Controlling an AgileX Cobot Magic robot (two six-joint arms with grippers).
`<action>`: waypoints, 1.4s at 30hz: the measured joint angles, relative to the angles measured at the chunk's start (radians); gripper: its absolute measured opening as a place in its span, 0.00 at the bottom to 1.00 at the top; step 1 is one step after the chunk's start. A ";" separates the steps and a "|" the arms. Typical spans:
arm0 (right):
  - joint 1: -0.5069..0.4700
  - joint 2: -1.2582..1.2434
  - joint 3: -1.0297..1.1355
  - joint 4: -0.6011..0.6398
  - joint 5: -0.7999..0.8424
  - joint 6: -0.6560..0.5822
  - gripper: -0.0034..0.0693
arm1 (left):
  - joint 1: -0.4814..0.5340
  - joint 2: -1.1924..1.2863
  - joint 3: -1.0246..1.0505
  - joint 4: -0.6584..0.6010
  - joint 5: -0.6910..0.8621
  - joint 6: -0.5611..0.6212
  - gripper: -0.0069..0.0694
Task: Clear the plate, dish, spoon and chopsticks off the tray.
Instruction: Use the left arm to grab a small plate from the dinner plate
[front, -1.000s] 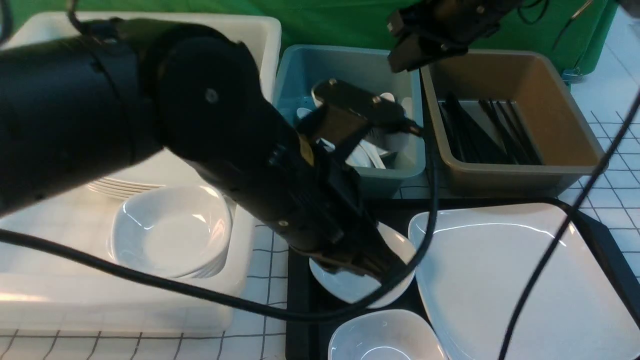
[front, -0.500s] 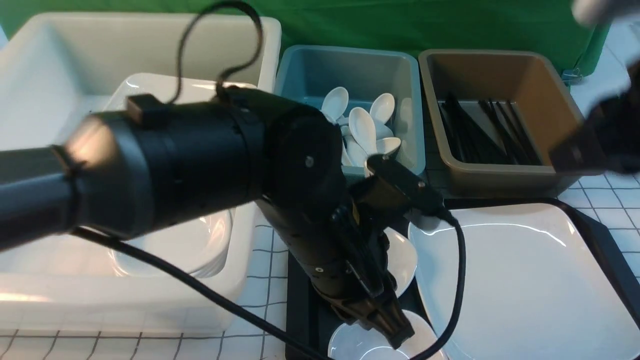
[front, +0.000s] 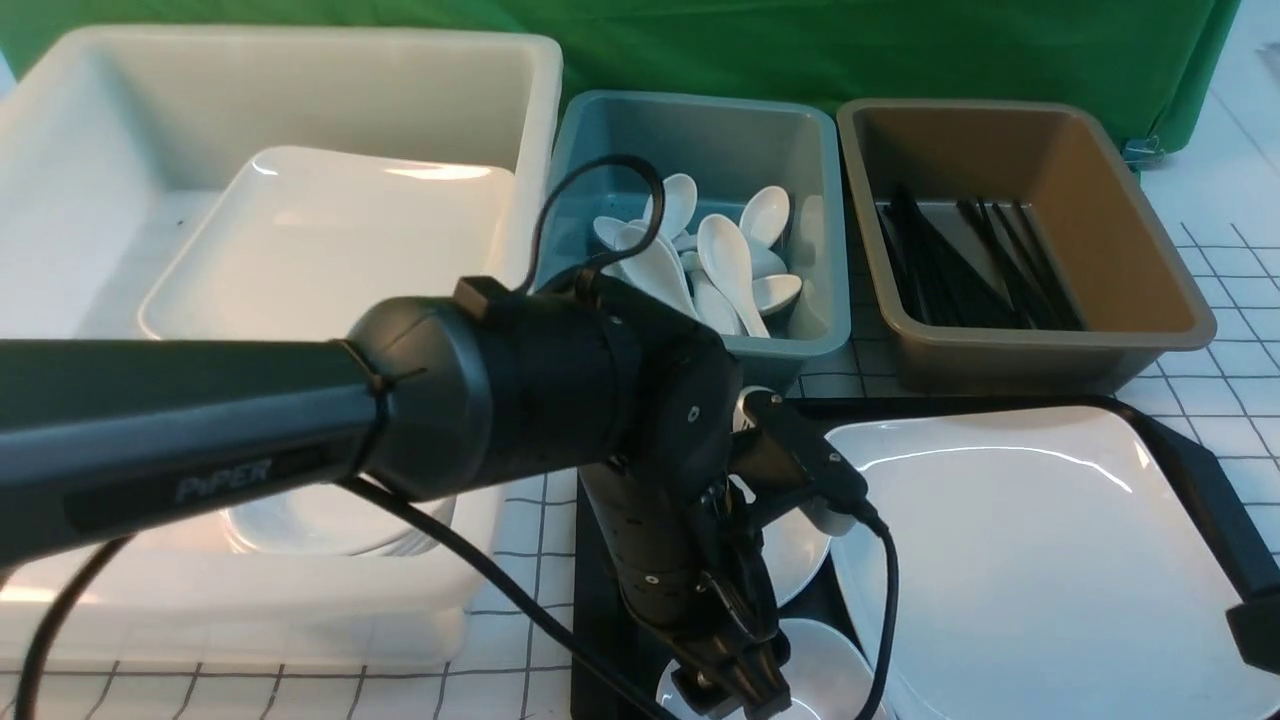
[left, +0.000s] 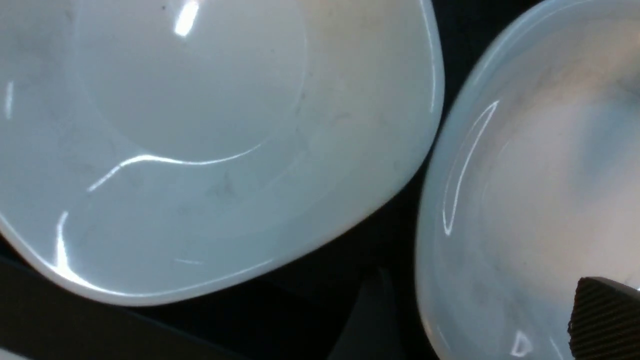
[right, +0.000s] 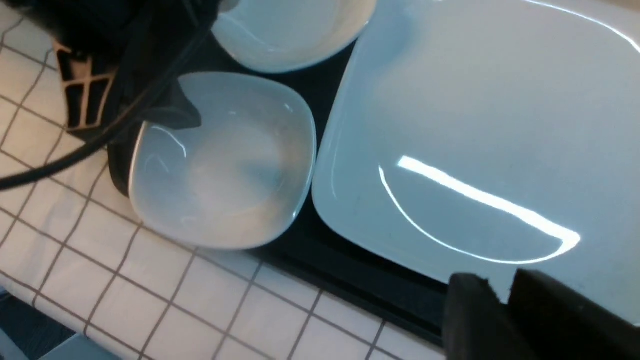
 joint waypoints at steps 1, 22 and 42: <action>0.000 -0.021 0.003 0.000 -0.001 -0.009 0.22 | 0.000 0.007 0.000 0.014 -0.010 0.000 0.75; 0.000 -0.046 0.003 0.014 -0.018 -0.012 0.25 | 0.000 0.071 -0.002 0.005 0.004 0.015 0.41; 0.000 -0.046 0.003 0.018 -0.031 -0.012 0.25 | 0.002 -0.080 -0.163 -0.056 0.131 -0.031 0.13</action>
